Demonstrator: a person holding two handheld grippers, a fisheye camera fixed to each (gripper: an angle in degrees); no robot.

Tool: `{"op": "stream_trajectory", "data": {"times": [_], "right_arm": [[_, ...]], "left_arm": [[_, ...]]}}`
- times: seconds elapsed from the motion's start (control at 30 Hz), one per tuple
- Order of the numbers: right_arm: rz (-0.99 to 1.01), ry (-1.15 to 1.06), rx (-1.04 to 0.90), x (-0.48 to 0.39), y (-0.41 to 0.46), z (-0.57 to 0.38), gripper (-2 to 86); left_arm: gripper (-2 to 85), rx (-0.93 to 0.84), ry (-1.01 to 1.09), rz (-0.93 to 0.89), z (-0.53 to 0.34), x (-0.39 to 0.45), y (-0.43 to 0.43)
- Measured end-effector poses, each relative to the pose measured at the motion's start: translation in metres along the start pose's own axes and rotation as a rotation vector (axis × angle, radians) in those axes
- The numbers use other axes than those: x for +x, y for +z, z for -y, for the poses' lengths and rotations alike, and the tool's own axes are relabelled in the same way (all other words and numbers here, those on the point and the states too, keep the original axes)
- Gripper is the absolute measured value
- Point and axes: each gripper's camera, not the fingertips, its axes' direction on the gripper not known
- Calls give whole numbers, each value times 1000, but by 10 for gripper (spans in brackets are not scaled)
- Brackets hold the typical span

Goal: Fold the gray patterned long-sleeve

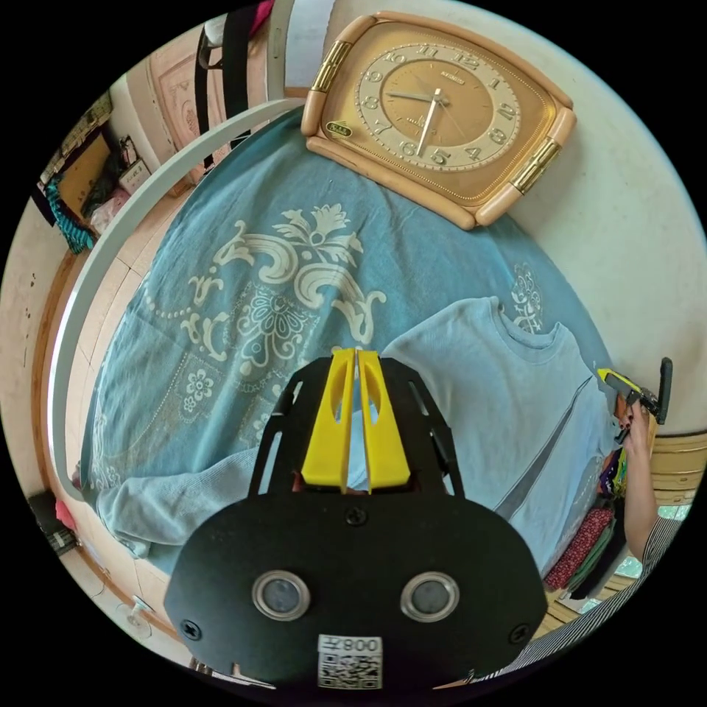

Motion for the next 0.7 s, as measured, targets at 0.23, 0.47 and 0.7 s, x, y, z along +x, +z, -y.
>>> {"op": "stream_trajectory", "data": {"times": [0.23,0.47,0.7], "right_arm": [[-120,-81,-43,-51,39,4,1],[-124,-75,-27,-57,41,0,1],[-176,-70,6,-69,46,-7,1]], "left_arm": [[80,-96,133,-158,-43,-6,-1],[23,-78,51,54,-11,-31,-7],[33,-179,-9,57,13,-52,17]]}}
